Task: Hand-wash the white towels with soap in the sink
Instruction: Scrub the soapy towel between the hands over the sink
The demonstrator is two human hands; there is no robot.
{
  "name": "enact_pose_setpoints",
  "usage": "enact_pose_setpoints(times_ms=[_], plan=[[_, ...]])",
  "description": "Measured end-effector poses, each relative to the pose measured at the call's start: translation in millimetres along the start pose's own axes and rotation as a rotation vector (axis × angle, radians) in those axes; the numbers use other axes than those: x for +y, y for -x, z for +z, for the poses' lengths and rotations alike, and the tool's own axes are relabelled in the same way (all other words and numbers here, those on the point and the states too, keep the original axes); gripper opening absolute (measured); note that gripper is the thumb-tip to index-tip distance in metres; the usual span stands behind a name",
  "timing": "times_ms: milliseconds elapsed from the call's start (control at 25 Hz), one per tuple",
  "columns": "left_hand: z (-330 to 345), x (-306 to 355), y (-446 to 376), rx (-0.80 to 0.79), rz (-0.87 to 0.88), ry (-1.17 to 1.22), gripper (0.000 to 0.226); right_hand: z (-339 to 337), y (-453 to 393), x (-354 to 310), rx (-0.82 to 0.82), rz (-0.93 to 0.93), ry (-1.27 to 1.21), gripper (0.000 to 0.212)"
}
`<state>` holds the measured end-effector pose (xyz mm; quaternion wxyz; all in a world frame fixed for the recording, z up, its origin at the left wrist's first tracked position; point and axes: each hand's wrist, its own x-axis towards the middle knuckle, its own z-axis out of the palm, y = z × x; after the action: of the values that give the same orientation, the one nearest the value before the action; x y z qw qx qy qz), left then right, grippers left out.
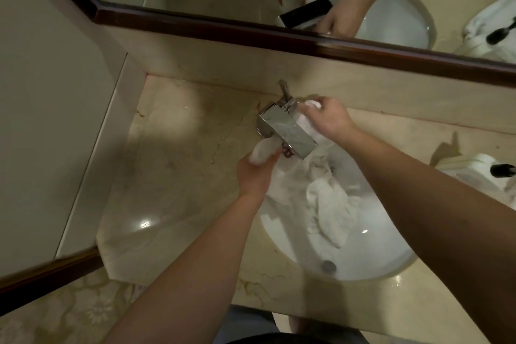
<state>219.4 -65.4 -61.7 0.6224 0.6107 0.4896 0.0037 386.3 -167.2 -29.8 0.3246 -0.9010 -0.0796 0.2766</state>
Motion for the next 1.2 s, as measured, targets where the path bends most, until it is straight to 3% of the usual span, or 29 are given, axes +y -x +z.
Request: enact_pose_setpoints(times_ms=[160, 360, 480, 600, 800, 920, 1080, 1200], plan=[[5.8, -0.6, 7.8, 0.015, -0.055, -0.250, 0.047, -21.5, 46.2, 54.1, -0.156, 0.233, -0.103, 0.035], [18.4, -4.4, 42.4, -0.042, -0.015, -0.285, 0.048, -35.9, 95.8, 113.9, -0.278, 0.234, 0.042, 0.033], [26.0, -3.4, 69.1, -0.059, 0.021, -0.168, 0.048, -44.4, 126.0, 132.8, -0.208, 0.153, 0.024, 0.041], [35.8, 3.2, 96.5, -0.036, 0.107, -0.190, 0.077, -61.3, 159.7, 126.3, -0.079, 0.027, -0.104, 0.033], [45.3, 49.2, 143.0, -0.160, 0.286, -0.057, 0.024, -100.6, 203.6, 92.8, 0.174, -0.049, -0.607, 0.021], [50.7, 67.9, 167.1, -0.014, 0.363, 0.043, 0.029, -114.9, 214.8, 76.3, 0.297, -0.015, -0.736, 0.028], [61.3, 87.5, 193.4, 0.030, 0.429, 0.190, 0.031, -125.7, 228.7, 58.0, 0.229, 0.060, -0.871, 0.047], [68.0, 101.3, 212.1, 0.020, 0.403, 0.278, 0.064, -137.3, 248.1, 50.6, 0.233, 0.024, -0.832, 0.052]])
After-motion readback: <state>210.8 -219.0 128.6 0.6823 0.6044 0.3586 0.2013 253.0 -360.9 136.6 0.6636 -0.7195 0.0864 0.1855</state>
